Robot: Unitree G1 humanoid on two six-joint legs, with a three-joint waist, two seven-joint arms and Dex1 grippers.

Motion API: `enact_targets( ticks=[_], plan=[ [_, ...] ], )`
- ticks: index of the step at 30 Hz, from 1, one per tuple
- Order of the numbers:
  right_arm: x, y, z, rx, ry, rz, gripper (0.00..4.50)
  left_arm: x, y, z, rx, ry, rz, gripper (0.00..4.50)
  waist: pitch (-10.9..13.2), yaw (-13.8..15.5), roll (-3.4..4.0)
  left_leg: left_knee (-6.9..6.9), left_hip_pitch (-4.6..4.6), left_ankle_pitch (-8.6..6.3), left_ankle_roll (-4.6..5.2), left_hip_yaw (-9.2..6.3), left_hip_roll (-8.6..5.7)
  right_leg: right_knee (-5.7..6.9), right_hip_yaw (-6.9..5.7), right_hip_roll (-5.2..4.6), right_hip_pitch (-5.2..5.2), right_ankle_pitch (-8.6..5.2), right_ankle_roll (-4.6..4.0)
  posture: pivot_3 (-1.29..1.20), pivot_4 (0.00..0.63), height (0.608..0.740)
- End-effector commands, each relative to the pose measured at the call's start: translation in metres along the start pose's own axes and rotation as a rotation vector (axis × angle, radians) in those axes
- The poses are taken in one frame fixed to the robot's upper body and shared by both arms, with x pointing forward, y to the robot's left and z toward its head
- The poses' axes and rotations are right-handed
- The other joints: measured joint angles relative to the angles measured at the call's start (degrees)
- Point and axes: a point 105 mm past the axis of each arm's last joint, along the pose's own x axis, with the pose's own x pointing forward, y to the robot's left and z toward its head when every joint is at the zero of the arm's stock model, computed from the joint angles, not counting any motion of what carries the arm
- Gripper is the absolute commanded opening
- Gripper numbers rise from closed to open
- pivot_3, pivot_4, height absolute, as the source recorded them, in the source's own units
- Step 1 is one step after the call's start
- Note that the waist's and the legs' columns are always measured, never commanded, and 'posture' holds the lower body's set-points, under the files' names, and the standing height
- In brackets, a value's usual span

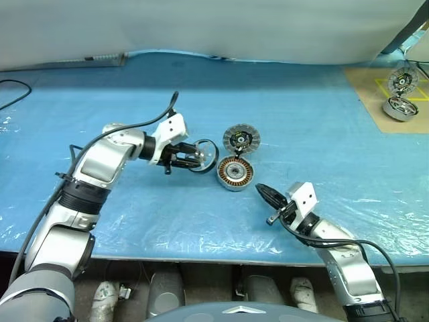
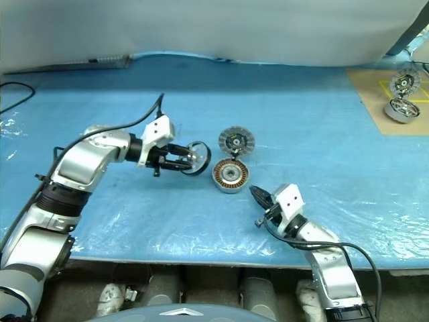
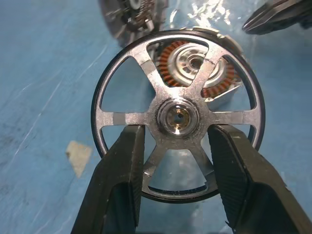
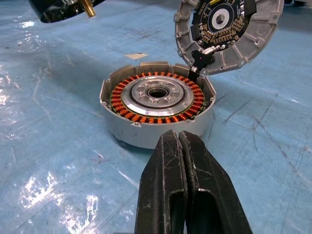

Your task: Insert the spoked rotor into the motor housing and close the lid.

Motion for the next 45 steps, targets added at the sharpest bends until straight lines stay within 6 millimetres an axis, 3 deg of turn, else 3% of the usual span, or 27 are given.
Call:
enact_targets(
  ticks=[1,7,20,33,45],
  plan=[
    [0.004,0.004,0.007,-0.002,-0.053,0.013,0.00,0.011,-0.007,0.017,0.078,-0.012,-0.061,1.67,0.00,-0.05,0.00,0.00,0.00,0.00,0.00,0.00,0.00,0.00,0.00,0.00,0.00,0.00,0.00,0.00,0.150,0.740],
    [0.009,0.003,0.005,0.030,-0.073,-0.002,0.00,0.037,-0.006,0.025,0.107,-0.002,-0.088,1.67,0.00,-0.08,0.00,0.05,-0.02,0.00,0.00,0.00,-0.03,0.01,0.01,-0.01,0.00,0.00,0.00,0.00,0.150,0.740],
    [0.012,0.004,0.002,0.020,-0.058,0.006,0.00,0.069,-0.008,0.037,0.202,0.009,-0.138,1.67,0.00,-0.07,0.00,0.08,-0.04,0.01,0.01,-0.01,-0.03,0.03,0.01,0.01,0.01,0.01,0.01,0.00,0.150,0.740],
    [0.009,0.003,-0.001,0.015,-0.047,-0.007,0.00,0.078,-0.008,0.018,0.217,0.053,-0.160,1.67,0.01,-0.03,-0.01,0.08,-0.05,0.01,0.02,-0.02,-0.03,0.02,0.01,0.00,0.01,0.01,0.01,0.00,0.150,0.740],
    [0.007,0.001,-0.002,0.009,-0.034,-0.015,0.00,0.084,-0.006,0.017,0.217,0.052,-0.150,1.67,0.01,0.00,-0.01,0.08,-0.04,0.01,0.02,-0.02,-0.03,0.02,0.01,0.00,0.01,0.01,0.00,0.00,0.150,0.740]
  ],
)
